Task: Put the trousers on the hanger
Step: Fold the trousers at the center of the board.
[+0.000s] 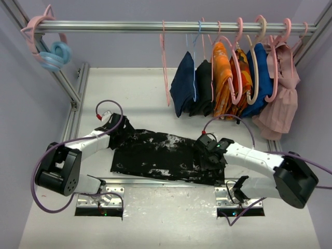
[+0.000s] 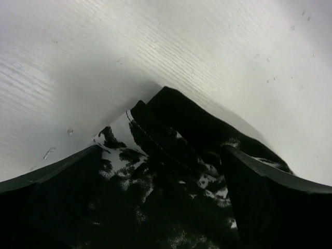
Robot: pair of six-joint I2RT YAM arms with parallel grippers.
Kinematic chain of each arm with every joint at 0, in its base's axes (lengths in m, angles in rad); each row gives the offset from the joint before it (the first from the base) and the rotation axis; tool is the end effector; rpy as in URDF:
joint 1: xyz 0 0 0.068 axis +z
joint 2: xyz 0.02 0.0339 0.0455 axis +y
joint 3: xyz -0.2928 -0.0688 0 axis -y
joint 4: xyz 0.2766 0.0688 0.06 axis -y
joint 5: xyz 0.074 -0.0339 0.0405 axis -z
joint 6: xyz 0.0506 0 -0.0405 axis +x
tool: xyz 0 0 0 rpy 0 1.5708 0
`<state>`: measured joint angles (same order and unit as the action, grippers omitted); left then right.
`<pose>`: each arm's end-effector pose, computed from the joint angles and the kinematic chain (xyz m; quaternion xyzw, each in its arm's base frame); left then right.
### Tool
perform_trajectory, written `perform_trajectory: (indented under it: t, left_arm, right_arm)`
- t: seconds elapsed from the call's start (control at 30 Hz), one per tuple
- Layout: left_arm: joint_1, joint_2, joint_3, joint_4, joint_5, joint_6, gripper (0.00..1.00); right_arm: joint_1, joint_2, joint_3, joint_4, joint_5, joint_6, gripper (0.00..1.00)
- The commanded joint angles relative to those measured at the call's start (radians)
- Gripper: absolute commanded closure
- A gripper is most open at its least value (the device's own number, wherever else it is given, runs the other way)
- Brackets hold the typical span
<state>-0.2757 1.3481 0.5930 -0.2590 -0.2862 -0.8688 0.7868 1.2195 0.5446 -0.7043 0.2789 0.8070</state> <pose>0.2566 -0.0577 0.1492 -0.3156 0.8987 -0.0320 0.3029 0.1483 0.1290 0.1420 0.0233 0.9856 -0.0290 0.1652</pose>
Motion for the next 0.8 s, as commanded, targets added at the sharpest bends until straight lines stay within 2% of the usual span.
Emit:
perform_trajectory:
  t: [0.0,0.13,0.33,0.4,0.53,0.67,0.77]
  left_arm:
    - [-0.01,0.04,0.013,0.004,-0.081,-0.056,0.0]
    - [-0.01,0.042,0.057,-0.202,-0.261,-0.215,0.0]
    - [0.009,-0.033,0.075,-0.386,-0.392,-0.376,0.0]
    - [0.039,-0.077,0.071,-0.432,-0.408,-0.415,0.0]
    - [0.142,-0.224,0.045,-0.46,-0.409,-0.397,0.0]
    - [0.15,-0.429,0.041,-0.441,-0.404,-0.295,0.0]
    - [0.148,-0.509,0.015,-0.336,-0.336,-0.207,0.0]
  right_arm:
    - [-0.003,0.119,0.004,0.035,-0.015,-0.027,0.38]
    - [-0.003,0.282,0.053,0.092,-0.035,-0.06,0.27]
    - [0.004,0.474,0.211,0.223,-0.152,-0.209,0.25]
    - [0.008,0.535,0.257,0.307,-0.257,-0.293,0.22]
    - [0.009,0.596,0.333,0.391,-0.453,-0.42,0.21]
    - [0.017,0.634,0.434,0.354,-0.476,-0.521,0.21]
    - [0.019,0.623,0.492,0.24,-0.377,-0.53,0.2]
